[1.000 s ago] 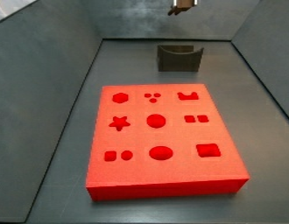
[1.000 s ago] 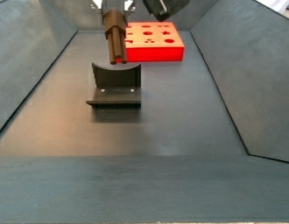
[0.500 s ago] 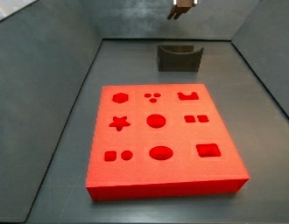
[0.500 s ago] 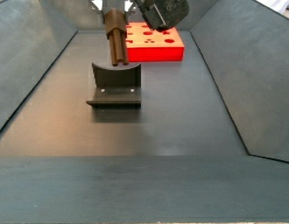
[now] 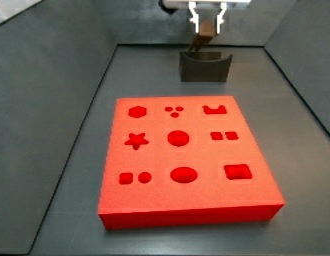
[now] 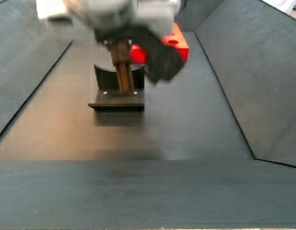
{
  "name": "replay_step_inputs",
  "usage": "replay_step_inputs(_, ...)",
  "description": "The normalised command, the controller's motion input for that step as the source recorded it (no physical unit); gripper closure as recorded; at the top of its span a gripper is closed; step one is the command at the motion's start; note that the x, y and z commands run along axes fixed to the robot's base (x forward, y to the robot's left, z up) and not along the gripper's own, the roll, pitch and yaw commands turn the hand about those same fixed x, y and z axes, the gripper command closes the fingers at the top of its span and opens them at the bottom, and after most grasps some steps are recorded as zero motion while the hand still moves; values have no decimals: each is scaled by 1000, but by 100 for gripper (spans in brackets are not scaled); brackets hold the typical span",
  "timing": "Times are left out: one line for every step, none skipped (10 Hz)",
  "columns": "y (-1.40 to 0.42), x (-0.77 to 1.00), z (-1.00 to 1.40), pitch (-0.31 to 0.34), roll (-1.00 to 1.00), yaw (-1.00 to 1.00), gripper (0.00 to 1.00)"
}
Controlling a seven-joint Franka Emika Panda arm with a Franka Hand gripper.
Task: Pick up the 3 prong object. Move up. Rotate the 3 prong object. Place the 3 prong object on the fixture. Regrasp the 3 prong object. Move to above the board. Insert the 3 prong object.
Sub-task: Place the 3 prong object on the fixture, then regrasp the 3 prong object.
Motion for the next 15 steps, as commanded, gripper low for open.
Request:
replay_step_inputs(144,179,-1000,83,-364,-222,100)
replay_step_inputs(135,191,-1000,48,-249,-210,100)
replay_step_inputs(145,172,-894,13,-168,-196,100)
replay_step_inputs(183,143,-833,-21,-125,-189,100)
replay_step_inputs(183,143,-833,-21,-125,-189,100)
replay_step_inputs(223,148,-823,-38,-112,-184,100)
replay_step_inputs(223,154,-810,-41,-114,-186,100)
replay_step_inputs(231,145,-783,-46,-113,-170,100)
replay_step_inputs(241,122,-770,-47,-111,-140,100)
replay_step_inputs(0,0,0,0,0,0,0)
replay_step_inputs(0,0,1000,-1,-29,16,0)
replay_step_inputs(6,-7,1000,1,-18,21,0)
replay_step_inputs(8,-22,1000,11,-5,22,0)
replay_step_inputs(8,-29,1000,19,9,23,0)
replay_step_inputs(10,-36,1000,33,16,18,0)
